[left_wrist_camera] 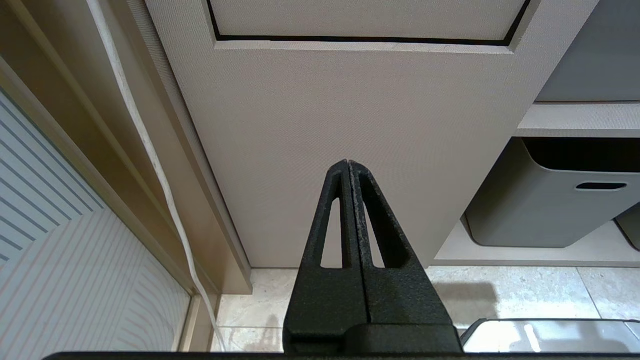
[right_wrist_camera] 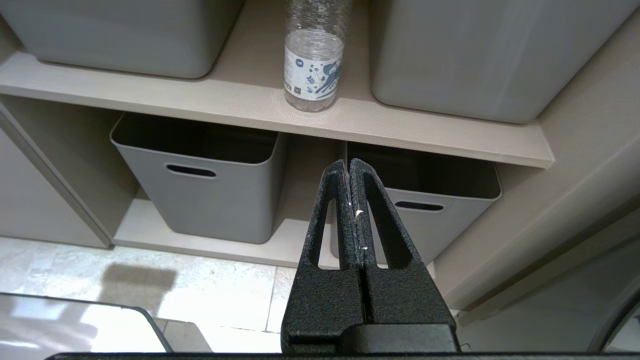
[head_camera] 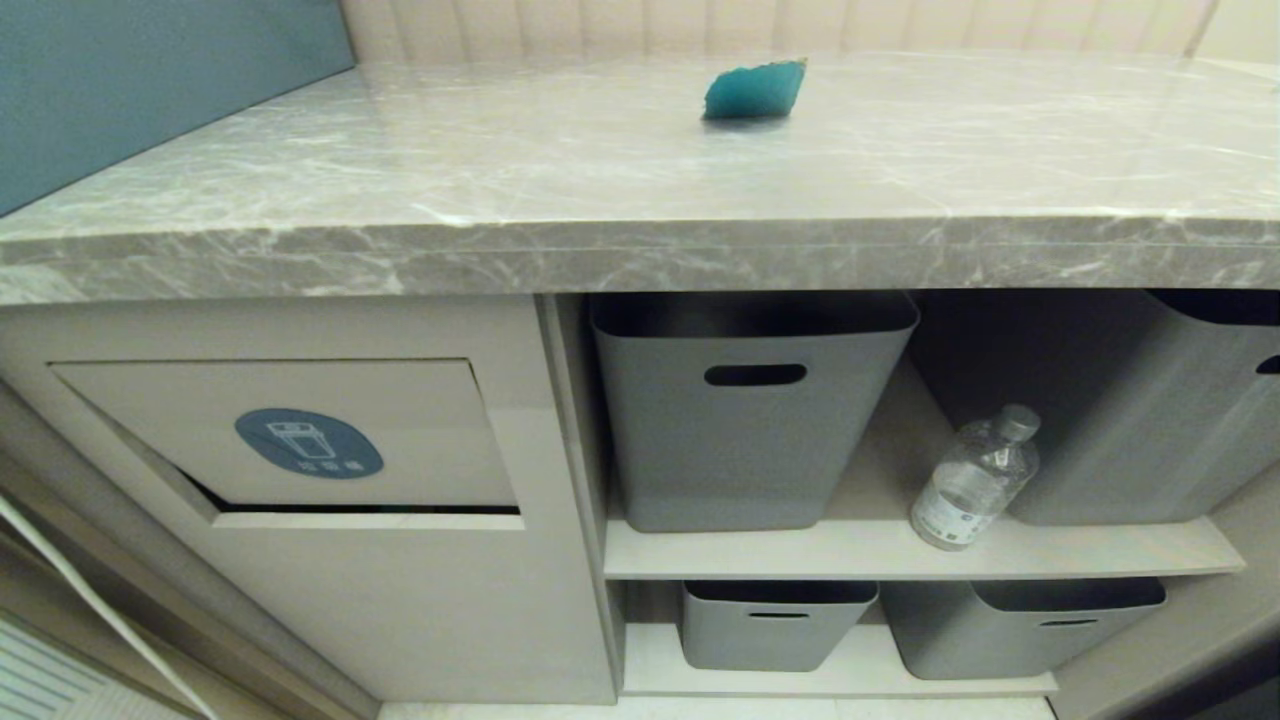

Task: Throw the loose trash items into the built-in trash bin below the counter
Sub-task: Pick up the garbage

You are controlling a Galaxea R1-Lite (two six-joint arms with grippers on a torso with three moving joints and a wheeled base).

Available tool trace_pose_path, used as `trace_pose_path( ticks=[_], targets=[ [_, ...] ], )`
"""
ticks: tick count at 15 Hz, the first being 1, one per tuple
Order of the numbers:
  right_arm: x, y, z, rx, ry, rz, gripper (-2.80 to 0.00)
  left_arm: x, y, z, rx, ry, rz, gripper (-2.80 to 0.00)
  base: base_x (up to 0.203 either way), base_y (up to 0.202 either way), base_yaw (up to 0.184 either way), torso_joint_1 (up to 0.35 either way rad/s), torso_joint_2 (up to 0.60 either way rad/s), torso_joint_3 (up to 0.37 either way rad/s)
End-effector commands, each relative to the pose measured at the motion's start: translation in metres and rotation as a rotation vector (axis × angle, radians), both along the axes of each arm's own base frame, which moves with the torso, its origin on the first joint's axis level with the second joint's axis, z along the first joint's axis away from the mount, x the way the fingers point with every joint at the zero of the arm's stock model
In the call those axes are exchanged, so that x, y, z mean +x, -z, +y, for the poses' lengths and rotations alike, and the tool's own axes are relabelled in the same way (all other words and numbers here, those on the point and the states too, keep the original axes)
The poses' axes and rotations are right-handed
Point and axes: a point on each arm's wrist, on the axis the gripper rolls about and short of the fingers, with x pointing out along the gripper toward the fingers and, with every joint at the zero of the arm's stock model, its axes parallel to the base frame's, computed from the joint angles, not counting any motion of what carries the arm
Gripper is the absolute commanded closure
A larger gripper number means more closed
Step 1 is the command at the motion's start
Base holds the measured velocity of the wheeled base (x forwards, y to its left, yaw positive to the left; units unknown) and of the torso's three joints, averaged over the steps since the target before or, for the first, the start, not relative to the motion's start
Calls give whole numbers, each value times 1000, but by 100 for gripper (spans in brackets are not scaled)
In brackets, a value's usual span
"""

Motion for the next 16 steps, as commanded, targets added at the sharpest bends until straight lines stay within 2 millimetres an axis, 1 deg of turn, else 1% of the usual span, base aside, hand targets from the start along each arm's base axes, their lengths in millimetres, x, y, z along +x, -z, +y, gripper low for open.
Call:
trace_pose_path(
  ticks=[1, 6, 7, 8, 9, 10, 11, 12, 13, 14, 16],
  targets=[
    [0, 0, 0, -4, -2, -1, 0, 0, 0, 0, 0, 0, 0, 0, 0, 0, 0, 0, 0, 0],
    [0, -2, 0, -3, -2, -10, 0, 0, 0, 0, 1, 0, 0, 0, 0, 0, 0, 0, 0, 0],
    [-3, -12, 0, -4, -1, -45, 0, 0, 0, 0, 1, -1, 0, 0, 0, 0, 0, 0, 0, 0],
    [-7, -28, 0, -5, -2, -78, 0, 0, 0, 0, 1, 0, 0, 0, 0, 0, 0, 0, 0, 0],
    [-5, -43, 0, -6, -2, -70, 0, 0, 0, 0, 1, 0, 0, 0, 0, 0, 0, 0, 0, 0],
    [1, -59, 0, -6, -1, -39, 0, 0, 0, 0, 1, -1, 0, 0, 0, 0, 0, 0, 0, 0],
    [11, -74, 0, -5, -1, 8, 0, 0, 0, 0, 1, -1, 0, 0, 0, 0, 0, 0, 0, 0],
    [23, -86, 0, -3, -1, 57, 0, 0, 0, 0, 1, 0, 0, 0, 0, 0, 0, 0, 0, 0],
    [36, -92, 0, -1, -1, 103, 0, 0, 0, 0, 1, -1, 0, 0, 0, 0, 0, 0, 0, 0],
    [48, -93, 0, 1, -1, 138, -280, 0, 0, 0, 1, -1, 0, 0, 0, 0, 0, 0, 0, 0],
    [72, -90, 1, 17, -1, 174, -280, 0, 0, 0, 1, -1, 0, 0, 0, 0, 0, 0, 0, 0]
  ],
)
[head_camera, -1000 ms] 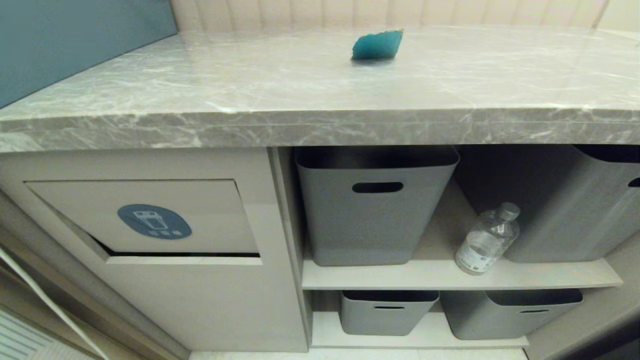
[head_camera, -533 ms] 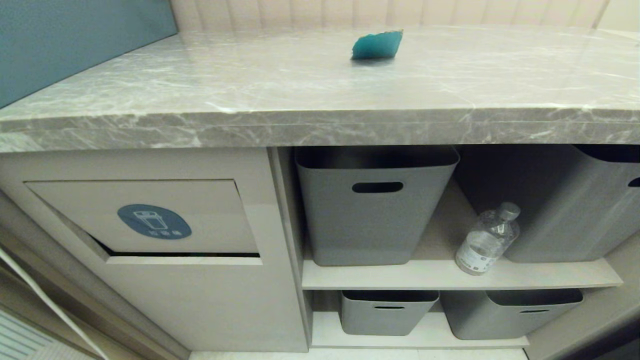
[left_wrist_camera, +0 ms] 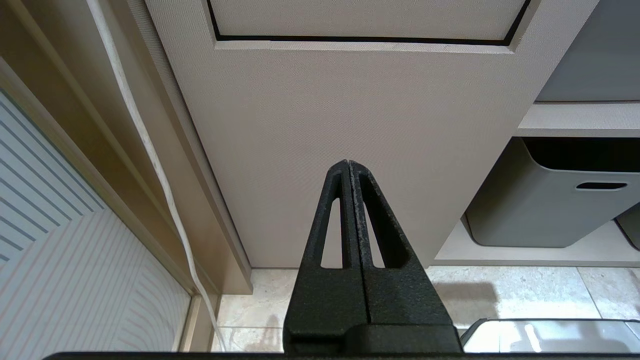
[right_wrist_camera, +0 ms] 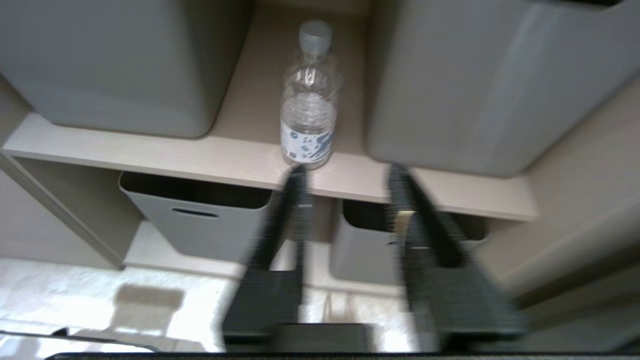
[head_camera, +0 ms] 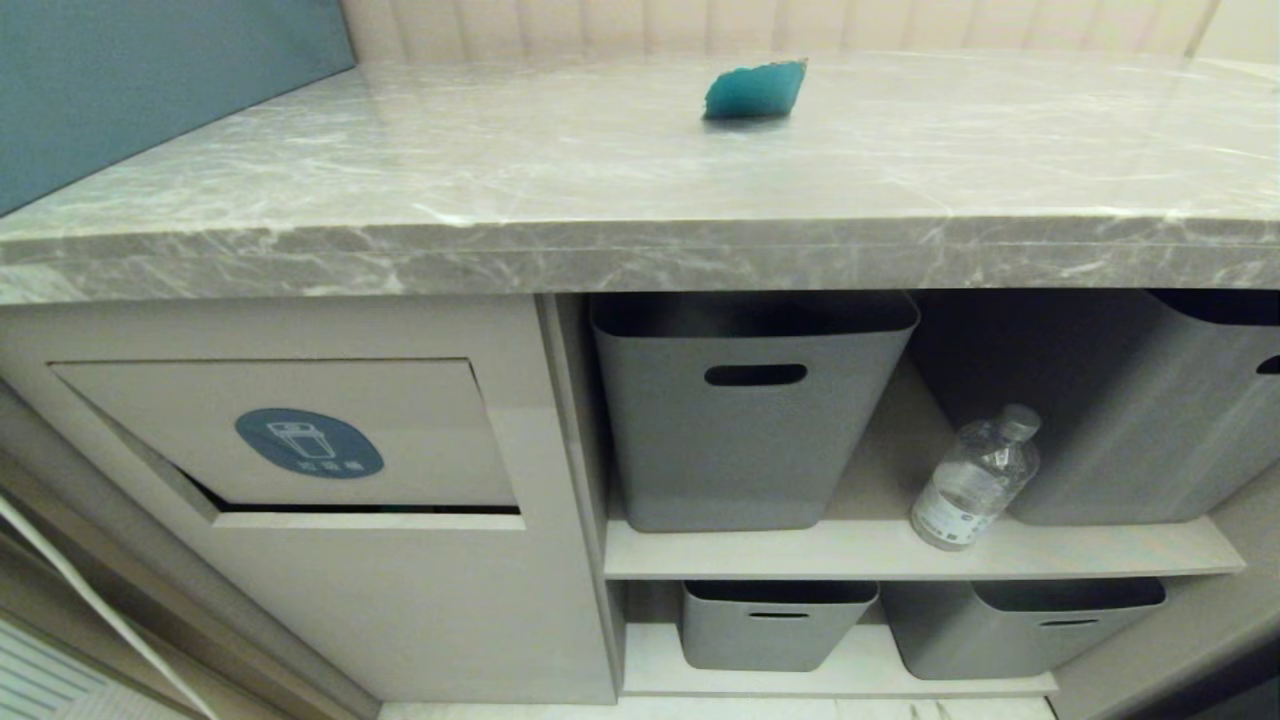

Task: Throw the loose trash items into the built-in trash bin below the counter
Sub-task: Pick up the garbage

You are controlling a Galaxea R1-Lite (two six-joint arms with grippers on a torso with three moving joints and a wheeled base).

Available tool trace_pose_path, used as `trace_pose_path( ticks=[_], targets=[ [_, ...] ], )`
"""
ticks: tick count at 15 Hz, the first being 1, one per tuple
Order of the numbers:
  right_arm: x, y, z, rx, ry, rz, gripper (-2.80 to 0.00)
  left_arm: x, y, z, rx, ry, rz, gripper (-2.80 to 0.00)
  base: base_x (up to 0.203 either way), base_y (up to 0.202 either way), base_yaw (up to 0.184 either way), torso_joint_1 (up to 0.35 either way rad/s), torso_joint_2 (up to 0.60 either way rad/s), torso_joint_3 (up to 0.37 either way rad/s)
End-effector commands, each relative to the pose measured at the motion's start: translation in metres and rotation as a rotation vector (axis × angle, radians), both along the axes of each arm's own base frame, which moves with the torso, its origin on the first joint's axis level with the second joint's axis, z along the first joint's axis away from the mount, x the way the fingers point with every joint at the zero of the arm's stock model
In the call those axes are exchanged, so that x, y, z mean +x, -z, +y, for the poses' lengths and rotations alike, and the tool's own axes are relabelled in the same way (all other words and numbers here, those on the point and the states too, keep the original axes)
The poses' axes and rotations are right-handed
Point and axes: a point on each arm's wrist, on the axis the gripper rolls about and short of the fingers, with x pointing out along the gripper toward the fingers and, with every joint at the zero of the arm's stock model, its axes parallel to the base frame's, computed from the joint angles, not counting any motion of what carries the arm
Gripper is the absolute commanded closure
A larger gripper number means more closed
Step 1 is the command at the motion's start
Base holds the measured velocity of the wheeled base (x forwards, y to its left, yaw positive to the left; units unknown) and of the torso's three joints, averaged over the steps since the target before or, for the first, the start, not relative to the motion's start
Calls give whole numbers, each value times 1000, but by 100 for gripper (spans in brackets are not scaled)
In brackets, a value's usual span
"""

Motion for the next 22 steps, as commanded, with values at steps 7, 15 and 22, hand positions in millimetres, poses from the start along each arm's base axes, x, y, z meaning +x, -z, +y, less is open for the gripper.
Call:
trace_pose_path(
  ticks=[7, 15, 22],
  targets=[
    [118, 20, 5, 141, -27, 217, -280, 0, 0, 0, 0, 0, 0, 0, 0, 0, 0, 0, 0, 0],
    [167, 45, 16, 196, -109, 191, -280, 0, 0, 0, 0, 0, 0, 0, 0, 0, 0, 0, 0, 0],
    [206, 48, 10, 202, -61, 185, -280, 0, 0, 0, 0, 0, 0, 0, 0, 0, 0, 0, 0, 0]
  ],
)
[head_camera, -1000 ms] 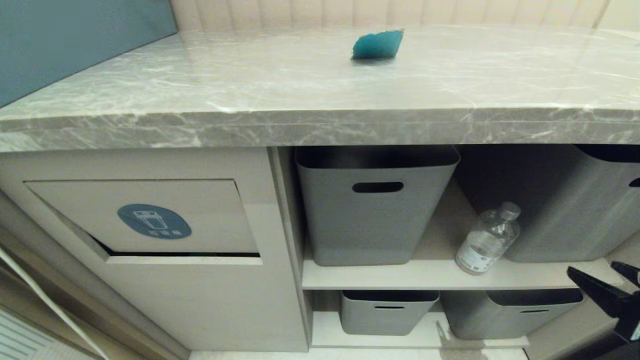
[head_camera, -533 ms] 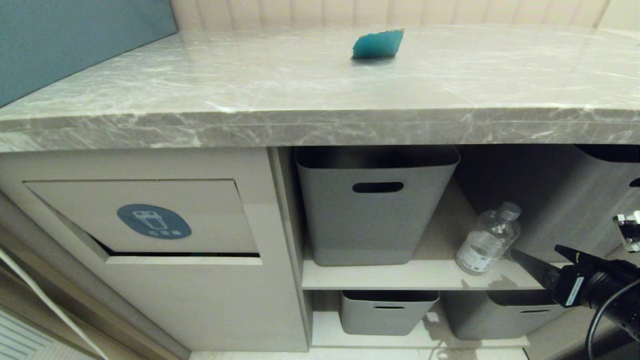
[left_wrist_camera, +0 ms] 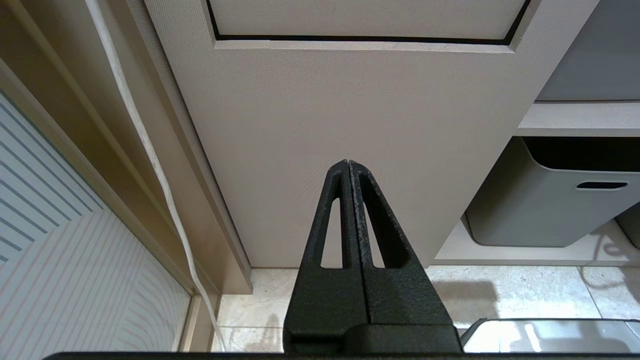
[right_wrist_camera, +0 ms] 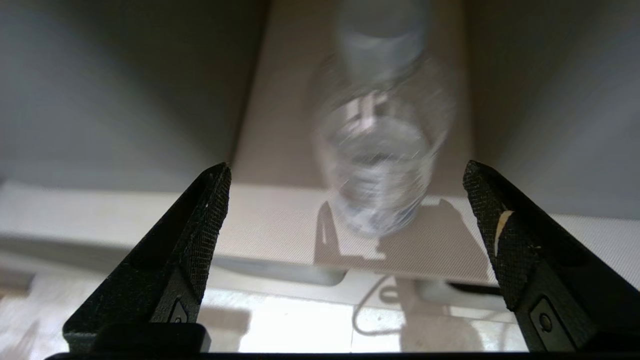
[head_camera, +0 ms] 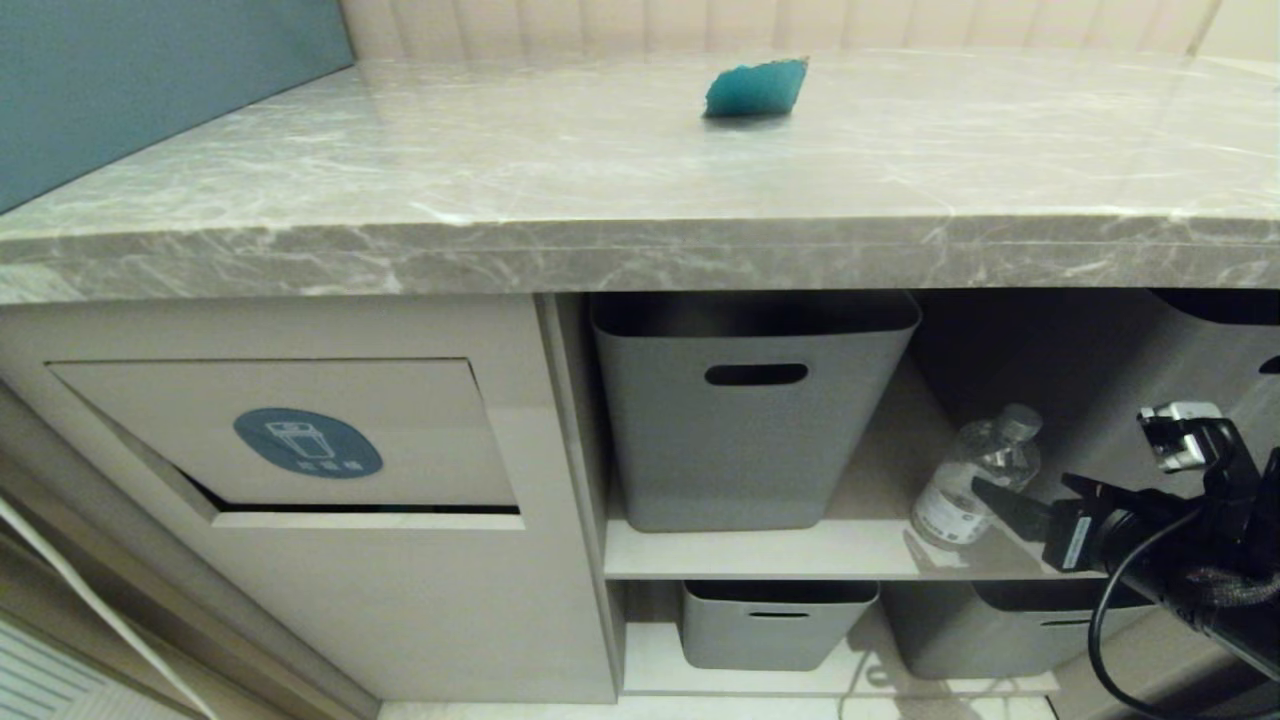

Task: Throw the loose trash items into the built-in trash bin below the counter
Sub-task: Pick up the garbage

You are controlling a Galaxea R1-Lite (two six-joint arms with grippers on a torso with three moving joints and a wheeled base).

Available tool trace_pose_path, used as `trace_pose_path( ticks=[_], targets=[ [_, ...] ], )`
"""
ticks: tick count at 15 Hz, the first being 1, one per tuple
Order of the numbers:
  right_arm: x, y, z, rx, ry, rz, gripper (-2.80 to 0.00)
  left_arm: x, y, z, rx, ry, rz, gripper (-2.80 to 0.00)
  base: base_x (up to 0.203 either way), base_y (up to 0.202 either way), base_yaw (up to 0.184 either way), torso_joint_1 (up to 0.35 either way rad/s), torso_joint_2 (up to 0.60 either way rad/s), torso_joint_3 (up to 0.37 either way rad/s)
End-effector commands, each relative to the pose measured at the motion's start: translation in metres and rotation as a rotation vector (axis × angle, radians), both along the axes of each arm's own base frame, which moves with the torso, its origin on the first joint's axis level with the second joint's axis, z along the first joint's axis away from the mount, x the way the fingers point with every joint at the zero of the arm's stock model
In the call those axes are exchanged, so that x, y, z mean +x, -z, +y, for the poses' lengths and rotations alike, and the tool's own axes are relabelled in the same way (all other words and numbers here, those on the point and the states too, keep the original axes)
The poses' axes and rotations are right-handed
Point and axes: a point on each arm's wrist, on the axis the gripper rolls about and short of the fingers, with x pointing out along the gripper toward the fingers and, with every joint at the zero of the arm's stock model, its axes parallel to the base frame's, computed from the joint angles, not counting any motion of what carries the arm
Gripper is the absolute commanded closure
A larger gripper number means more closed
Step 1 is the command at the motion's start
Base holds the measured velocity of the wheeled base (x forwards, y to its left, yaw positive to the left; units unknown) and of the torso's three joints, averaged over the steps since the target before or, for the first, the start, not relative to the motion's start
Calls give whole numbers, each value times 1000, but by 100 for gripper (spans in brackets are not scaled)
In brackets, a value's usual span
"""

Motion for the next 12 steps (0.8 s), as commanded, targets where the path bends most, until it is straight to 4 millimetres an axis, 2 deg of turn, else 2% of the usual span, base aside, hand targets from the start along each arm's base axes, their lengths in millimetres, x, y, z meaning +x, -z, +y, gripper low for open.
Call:
trace_pose_path(
  ticks=[1, 6, 12],
  targets=[
    [16, 4, -5, 0, 24, 10, -280, 0, 0, 0, 0, -1, 0, 0, 0, 0, 0, 0, 0, 0],
    [31, 11, -7, 21, 40, 36, -280, 0, 0, 0, 0, -1, 0, 0, 0, 0, 0, 0, 0, 0],
    [39, 20, -6, 21, 37, 62, -280, 0, 0, 0, 0, 0, 0, 0, 0, 0, 0, 0, 0, 0]
  ],
)
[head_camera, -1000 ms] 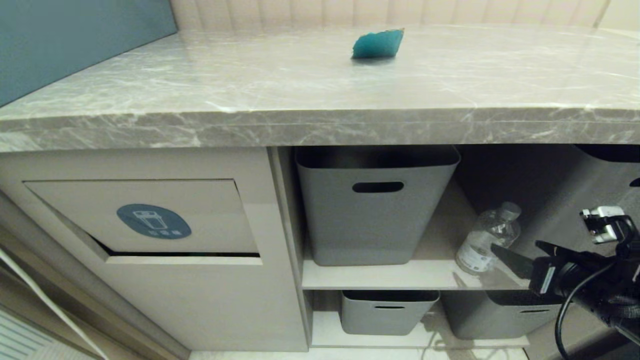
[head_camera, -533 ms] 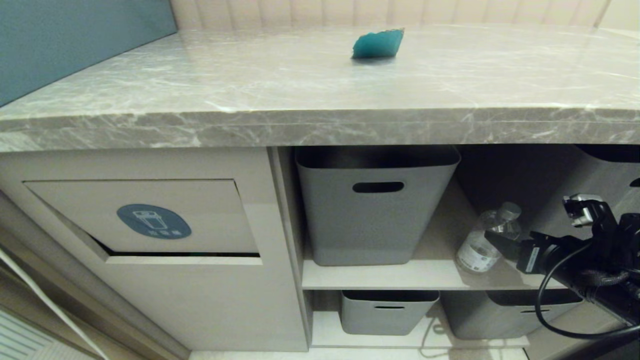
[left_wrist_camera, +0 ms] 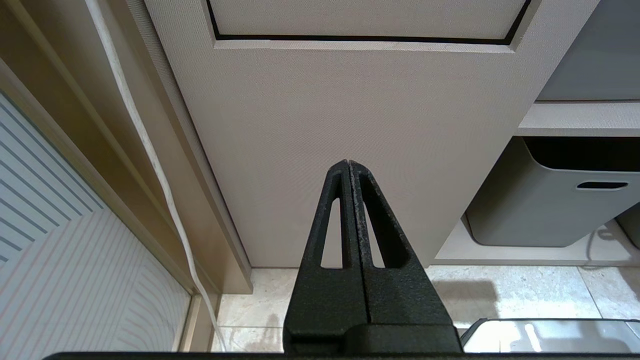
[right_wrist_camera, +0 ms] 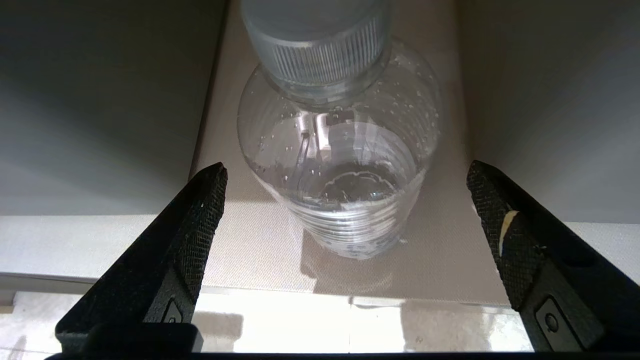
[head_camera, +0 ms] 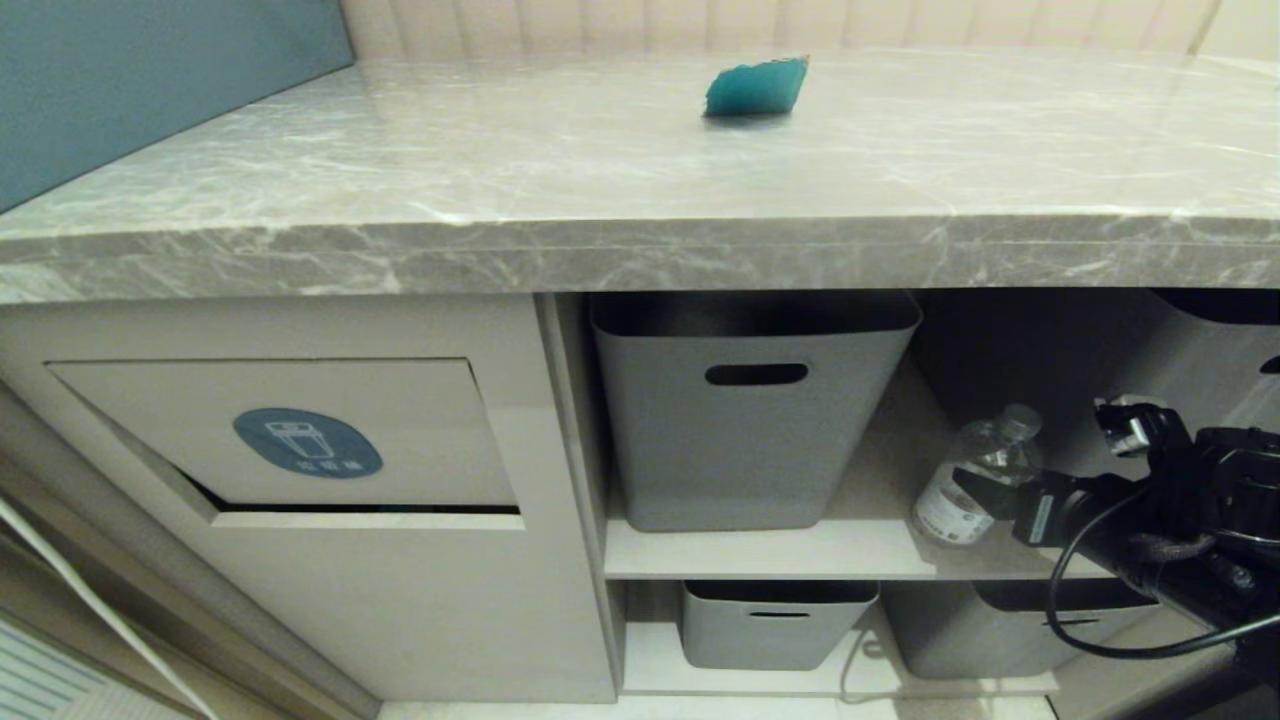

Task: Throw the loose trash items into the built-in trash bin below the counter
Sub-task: Pick up the garbage

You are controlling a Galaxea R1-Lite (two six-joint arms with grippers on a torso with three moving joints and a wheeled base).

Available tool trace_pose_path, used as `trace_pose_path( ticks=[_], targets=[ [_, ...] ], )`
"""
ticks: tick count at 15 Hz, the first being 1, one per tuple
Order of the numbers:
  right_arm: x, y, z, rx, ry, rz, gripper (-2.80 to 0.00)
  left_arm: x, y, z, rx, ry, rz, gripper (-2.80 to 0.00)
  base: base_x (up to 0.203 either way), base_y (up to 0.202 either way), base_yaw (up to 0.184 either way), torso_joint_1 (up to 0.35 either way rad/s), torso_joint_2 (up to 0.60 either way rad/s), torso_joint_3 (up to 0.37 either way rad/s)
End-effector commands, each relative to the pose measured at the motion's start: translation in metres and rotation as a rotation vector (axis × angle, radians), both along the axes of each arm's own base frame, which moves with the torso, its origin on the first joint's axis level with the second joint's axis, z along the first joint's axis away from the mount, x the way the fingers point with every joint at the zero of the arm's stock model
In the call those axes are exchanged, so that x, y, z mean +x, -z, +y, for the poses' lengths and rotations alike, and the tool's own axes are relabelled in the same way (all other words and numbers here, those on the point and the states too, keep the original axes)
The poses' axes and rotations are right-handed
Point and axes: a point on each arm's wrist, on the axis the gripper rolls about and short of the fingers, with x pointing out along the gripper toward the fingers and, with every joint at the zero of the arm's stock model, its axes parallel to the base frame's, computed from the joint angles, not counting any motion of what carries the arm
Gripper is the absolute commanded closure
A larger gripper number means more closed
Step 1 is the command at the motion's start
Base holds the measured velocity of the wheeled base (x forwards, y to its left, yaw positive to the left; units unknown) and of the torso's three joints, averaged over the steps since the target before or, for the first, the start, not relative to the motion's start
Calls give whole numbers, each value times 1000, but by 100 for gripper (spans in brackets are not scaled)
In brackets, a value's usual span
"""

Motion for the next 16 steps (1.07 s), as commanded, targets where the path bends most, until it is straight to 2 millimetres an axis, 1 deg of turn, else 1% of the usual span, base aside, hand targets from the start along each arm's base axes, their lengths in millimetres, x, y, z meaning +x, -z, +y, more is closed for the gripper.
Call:
trace_pose_path(
  ticks=[1, 4, 11, 16],
  targets=[
    [7, 5, 1, 0, -1, 7, -280, 0, 0, 0, 0, 0, 0, 0, 0, 0, 0, 0, 0, 0],
    [17, 7, 1, 0, 0, 3, -280, 0, 0, 0, 0, -1, 0, 0, 0, 0, 0, 0, 0, 0],
    [24, 12, 1, 6, 21, 3, -280, 0, 0, 0, 0, 0, 0, 0, 0, 0, 0, 0, 0, 0],
    [28, 12, 2, 16, 29, -1, -280, 0, 0, 0, 0, -1, 0, 0, 0, 0, 0, 0, 0, 0]
  ],
)
